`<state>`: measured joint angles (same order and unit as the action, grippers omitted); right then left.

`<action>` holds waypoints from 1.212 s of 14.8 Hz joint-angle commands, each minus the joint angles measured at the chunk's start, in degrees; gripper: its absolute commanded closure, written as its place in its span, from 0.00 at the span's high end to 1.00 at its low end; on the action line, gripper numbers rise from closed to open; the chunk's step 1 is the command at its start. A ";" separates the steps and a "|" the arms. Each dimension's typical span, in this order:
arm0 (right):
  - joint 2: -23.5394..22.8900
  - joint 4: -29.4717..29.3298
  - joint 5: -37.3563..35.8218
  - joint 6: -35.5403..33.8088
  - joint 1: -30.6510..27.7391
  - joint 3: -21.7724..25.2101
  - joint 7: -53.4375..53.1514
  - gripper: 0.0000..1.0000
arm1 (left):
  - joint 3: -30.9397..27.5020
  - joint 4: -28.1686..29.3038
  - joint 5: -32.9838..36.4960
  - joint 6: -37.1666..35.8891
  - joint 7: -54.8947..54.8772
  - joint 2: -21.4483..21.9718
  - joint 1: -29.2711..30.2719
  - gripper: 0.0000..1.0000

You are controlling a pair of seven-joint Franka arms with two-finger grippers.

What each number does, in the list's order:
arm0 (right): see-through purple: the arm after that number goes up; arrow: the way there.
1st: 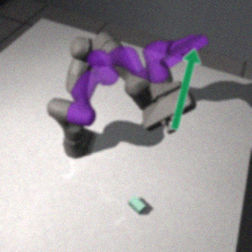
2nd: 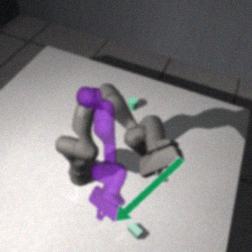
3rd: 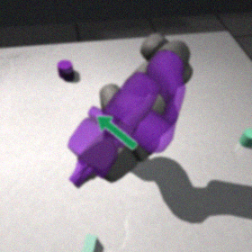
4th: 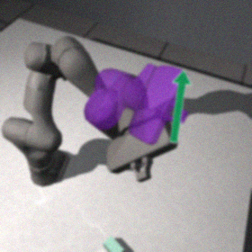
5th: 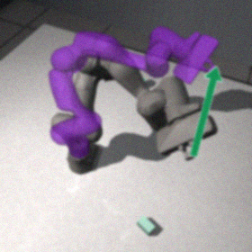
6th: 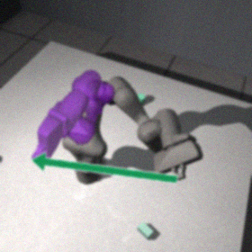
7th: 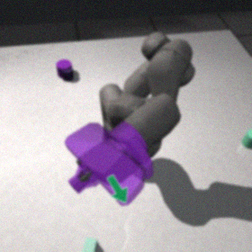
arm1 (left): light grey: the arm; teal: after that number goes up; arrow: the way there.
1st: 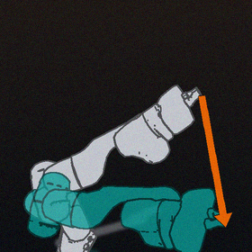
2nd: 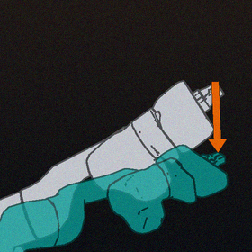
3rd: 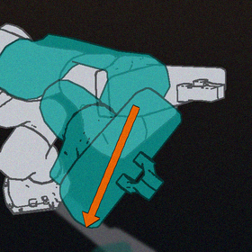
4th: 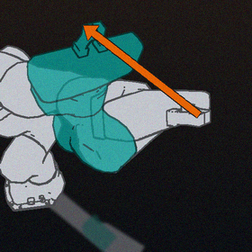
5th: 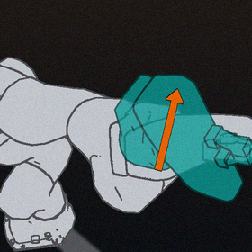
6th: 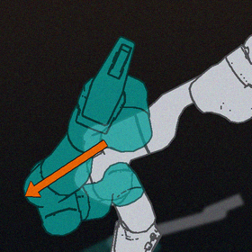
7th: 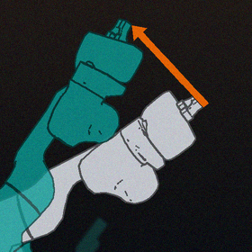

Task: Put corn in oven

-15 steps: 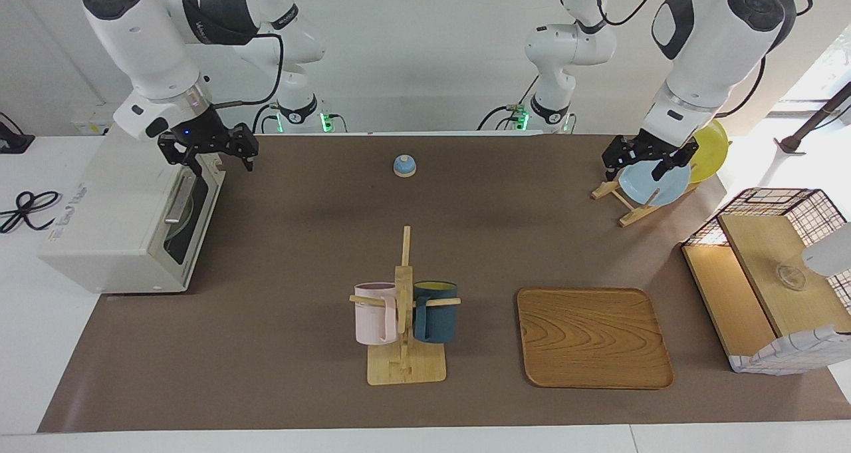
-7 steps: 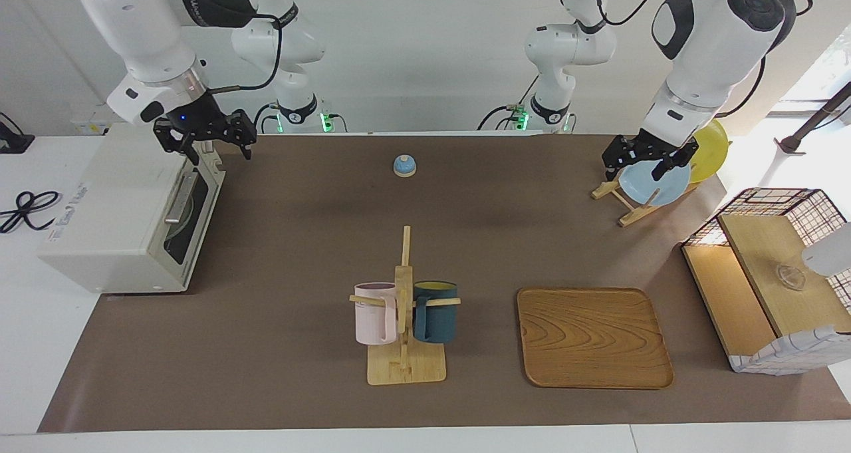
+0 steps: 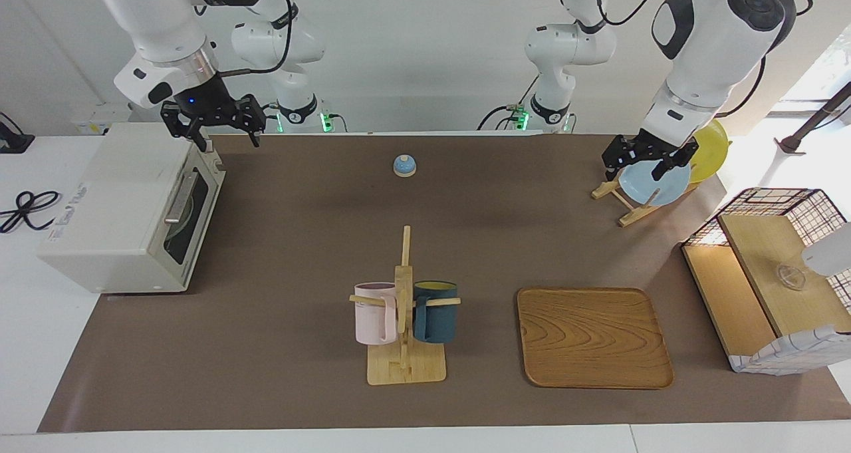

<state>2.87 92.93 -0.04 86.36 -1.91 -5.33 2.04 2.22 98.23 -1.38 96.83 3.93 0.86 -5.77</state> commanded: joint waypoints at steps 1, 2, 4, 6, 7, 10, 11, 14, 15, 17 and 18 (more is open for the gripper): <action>-1.03 -1.44 0.05 -1.10 -0.81 -0.38 -0.64 1.00 | 0.24 0.73 -0.55 0.38 -0.85 1.07 0.49 1.00; -1.03 -1.52 -0.48 -1.19 -1.16 -0.29 -0.64 1.00 | 0.24 0.73 -0.55 0.38 -0.85 1.07 0.49 1.00; -1.90 -1.52 -0.75 -1.54 -1.86 -0.20 -0.64 1.00 | 0.24 0.73 -0.55 0.38 -0.85 1.07 0.49 1.00; -1.82 -1.09 -0.49 -1.98 -2.22 0.15 -0.55 1.00 | 0.24 0.73 -0.55 0.38 -0.85 1.07 0.49 1.00; -1.90 -1.26 -0.14 -2.16 -2.48 0.24 -0.55 1.00 | 0.24 0.73 -0.55 0.38 -0.85 1.07 0.49 1.00; -2.52 -3.88 -0.48 -4.96 -2.75 0.59 -0.55 1.00 | 0.24 0.73 -0.55 0.38 -0.85 1.07 0.49 1.00; -3.04 -5.20 -0.75 -5.06 -2.92 1.20 -0.55 1.00 | 0.24 0.73 -0.55 0.38 -0.85 1.07 0.49 1.00; -3.31 -5.30 -0.66 -4.89 -2.57 1.99 -0.46 1.00 | 0.24 0.73 -0.55 0.38 -0.85 1.07 0.49 1.00; -3.40 -5.22 -0.66 -4.62 -2.66 2.08 -0.55 1.00 | 0.24 0.73 -0.55 0.38 -0.85 1.07 0.49 1.00; -3.31 -4.69 -0.57 -4.27 -2.92 2.08 -0.46 1.00 | 0.24 0.73 -0.55 0.38 -0.85 1.07 0.49 1.00; -3.31 -4.69 -0.66 -4.36 -2.92 2.17 -0.55 1.00 | 0.24 0.73 -0.55 0.38 -0.85 1.07 0.49 1.00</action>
